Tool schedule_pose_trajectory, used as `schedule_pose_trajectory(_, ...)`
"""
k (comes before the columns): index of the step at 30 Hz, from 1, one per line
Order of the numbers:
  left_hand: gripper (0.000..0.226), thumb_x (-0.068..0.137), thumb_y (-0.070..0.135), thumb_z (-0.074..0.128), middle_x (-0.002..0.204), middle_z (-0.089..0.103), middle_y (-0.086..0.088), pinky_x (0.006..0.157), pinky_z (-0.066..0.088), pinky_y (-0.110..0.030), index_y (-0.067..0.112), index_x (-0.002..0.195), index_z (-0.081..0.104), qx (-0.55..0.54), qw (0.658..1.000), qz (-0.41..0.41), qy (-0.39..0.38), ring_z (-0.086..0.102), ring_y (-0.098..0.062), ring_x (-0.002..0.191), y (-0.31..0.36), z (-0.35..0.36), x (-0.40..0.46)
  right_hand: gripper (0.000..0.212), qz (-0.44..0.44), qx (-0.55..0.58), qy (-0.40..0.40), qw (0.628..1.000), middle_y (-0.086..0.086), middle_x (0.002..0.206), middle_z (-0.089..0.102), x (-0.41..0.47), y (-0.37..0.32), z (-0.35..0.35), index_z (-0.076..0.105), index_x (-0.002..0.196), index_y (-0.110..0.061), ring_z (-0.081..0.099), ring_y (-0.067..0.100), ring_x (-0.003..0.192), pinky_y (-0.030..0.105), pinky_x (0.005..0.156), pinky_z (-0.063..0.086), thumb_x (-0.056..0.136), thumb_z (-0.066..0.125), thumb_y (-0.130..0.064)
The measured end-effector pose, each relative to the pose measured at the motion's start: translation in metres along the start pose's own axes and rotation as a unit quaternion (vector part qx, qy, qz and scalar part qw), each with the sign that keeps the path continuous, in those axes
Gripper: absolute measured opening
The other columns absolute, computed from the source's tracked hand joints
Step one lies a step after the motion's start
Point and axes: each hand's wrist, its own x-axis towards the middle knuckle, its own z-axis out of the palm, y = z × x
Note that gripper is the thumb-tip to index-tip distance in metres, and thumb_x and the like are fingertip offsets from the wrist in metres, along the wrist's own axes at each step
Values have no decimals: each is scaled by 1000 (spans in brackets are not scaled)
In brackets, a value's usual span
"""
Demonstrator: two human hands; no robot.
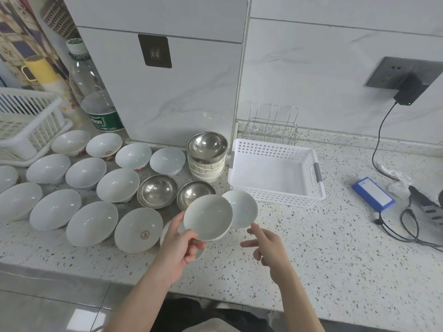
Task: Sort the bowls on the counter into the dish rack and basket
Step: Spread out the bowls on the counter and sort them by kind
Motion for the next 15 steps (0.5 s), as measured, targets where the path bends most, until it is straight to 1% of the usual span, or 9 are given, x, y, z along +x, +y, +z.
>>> schedule_pose_trajectory(3,61,93,-5,46,60,66,-16,35,30,-20,43,130,44,67,997,-5,-39,48,-9,40,-5,9,-3,44,-14,-12,-40,999,1,82,77,-9,3,0,64,110,-26,44,8,44,18,42,32,96,40,-61)
schedule_pose_trajectory(5,62,93,-3,46,62,67,-16,37,31,-21,47,129,43,109,992,-10,-62,48,-10,40,-10,14,-5,44,-23,-9,-56,998,3,81,77,-14,8,0,66,108,-29,41,10,43,18,42,31,96,39,-61)
schedule_pose_trajectory(6,63,93,-2,45,62,68,-17,38,31,-21,49,129,42,127,989,-12,-70,49,-10,41,-13,16,-6,41,-32,11,-61,998,4,77,76,-17,10,0,68,106,-28,37,11,42,19,41,30,97,41,-57)
schedule_pose_trajectory(8,63,93,0,44,62,69,-14,39,34,-21,51,128,40,159,984,-15,-80,52,-11,44,-20,20,-7,31,-49,59,-77,994,3,66,68,-21,17,-2,69,101,-22,28,13,39,20,39,24,98,48,-45)
schedule_pose_trajectory(10,63,93,2,44,61,70,-12,40,37,-20,53,129,37,182,979,-17,-90,54,-11,47,-27,22,-8,18,-51,62,-90,993,-3,54,56,-22,24,-6,68,105,-19,24,14,39,20,39,22,97,54,-28)
schedule_pose_trajectory(11,64,93,2,44,61,70,-10,41,38,-20,54,129,36,192,977,-18,-95,55,-10,47,-30,22,-7,18,-46,51,-91,993,-6,50,53,-22,27,-7,67,109,-18,24,14,39,20,40,22,95,56,-19)
schedule_pose_trajectory(12,64,93,3,44,61,71,-9,42,39,-20,54,130,35,203,974,-19,-99,55,-10,47,-33,23,-7,22,-39,42,-90,994,-7,47,52,-22,30,-8,66,111,-17,24,14,39,20,40,22,93,55,-11)
schedule_pose_trajectory(13,64,93,4,44,61,71,-7,43,40,-20,54,131,34,216,971,-19,-102,56,-9,47,-36,23,-7,27,-31,35,-86,995,-7,46,51,-21,32,-9,66,113,-17,25,14,39,20,40,23,91,54,-6)
schedule_pose_trajectory(15,62,94,7,44,61,71,-3,44,42,-19,53,134,32,243,964,-17,-103,58,-7,48,-41,23,-6,32,-21,21,-75,997,-6,46,52,-20,35,-9,67,112,-18,26,13,40,20,39,24,88,52,-1)
